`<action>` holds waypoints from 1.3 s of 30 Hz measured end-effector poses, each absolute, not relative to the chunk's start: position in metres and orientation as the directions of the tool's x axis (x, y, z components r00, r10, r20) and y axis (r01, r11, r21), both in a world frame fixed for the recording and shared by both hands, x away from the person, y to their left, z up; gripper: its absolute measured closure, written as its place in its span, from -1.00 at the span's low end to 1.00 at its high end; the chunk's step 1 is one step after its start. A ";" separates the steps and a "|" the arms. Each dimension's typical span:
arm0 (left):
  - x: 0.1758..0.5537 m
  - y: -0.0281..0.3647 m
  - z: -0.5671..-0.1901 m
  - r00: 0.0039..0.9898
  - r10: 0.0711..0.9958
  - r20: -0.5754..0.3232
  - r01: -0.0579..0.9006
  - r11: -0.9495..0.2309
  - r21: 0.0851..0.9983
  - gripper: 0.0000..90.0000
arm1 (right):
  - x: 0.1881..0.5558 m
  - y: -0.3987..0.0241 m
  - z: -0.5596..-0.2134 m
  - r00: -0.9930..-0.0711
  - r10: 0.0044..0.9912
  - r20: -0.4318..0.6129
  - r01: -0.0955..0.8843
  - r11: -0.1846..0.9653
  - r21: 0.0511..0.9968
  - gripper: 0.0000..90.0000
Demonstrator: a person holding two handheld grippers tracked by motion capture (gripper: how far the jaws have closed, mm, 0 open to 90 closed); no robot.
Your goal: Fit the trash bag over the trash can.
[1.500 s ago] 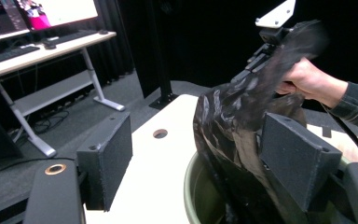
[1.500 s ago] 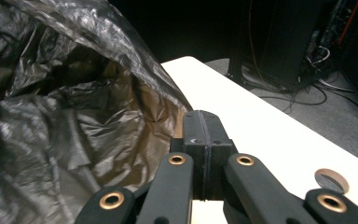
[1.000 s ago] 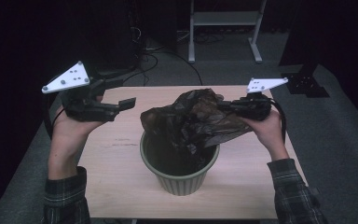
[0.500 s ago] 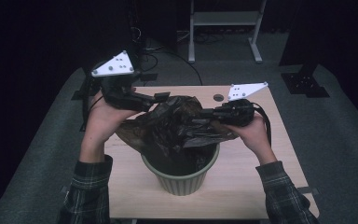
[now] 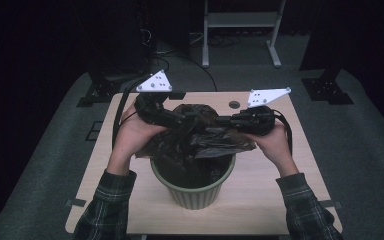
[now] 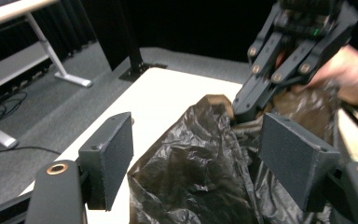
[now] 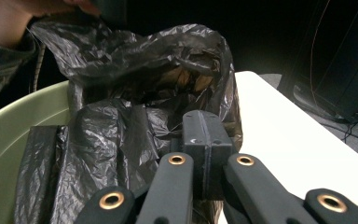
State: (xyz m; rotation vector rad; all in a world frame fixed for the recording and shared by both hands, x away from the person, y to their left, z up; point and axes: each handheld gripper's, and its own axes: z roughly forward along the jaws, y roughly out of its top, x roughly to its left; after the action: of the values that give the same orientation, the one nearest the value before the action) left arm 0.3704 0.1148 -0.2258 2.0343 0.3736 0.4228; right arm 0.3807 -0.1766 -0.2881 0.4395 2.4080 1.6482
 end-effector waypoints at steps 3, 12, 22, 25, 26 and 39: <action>0.373 0.110 -0.231 0.891 0.431 0.141 0.094 -0.481 0.872 -0.43 | 0.380 -0.177 -0.287 -0.938 0.346 0.016 0.137 0.330 0.934 1.00; 0.384 0.112 -0.245 0.894 0.430 0.129 0.118 -0.504 0.856 0.22 | 0.379 -0.180 -0.285 -0.941 0.337 0.018 0.132 0.318 0.939 1.00; 0.394 0.133 -0.249 0.893 0.444 0.072 0.181 -0.502 0.846 1.00 | 0.383 -0.183 -0.285 -0.932 0.361 0.029 0.145 0.301 0.942 1.00; 0.398 0.139 -0.252 0.888 0.456 0.059 0.200 -0.499 0.843 1.00 | 0.390 -0.182 -0.286 -0.921 0.387 0.033 0.159 0.296 0.942 0.99; 0.400 0.143 -0.254 0.880 0.471 0.053 0.213 -0.494 0.843 1.00 | 0.392 -0.181 -0.286 -0.911 0.412 0.028 0.162 0.294 0.942 0.88; 0.405 0.142 -0.267 0.865 0.500 -0.044 0.291 -0.429 0.855 1.00 | 0.373 -0.168 -0.263 -0.913 0.406 -0.030 0.084 0.261 0.962 0.58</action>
State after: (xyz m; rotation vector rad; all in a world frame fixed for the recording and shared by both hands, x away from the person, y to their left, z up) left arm 0.4055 0.1419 -0.2665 2.0454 0.5759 0.2650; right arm 0.3728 -0.1679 -0.2625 0.4533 2.2637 1.6993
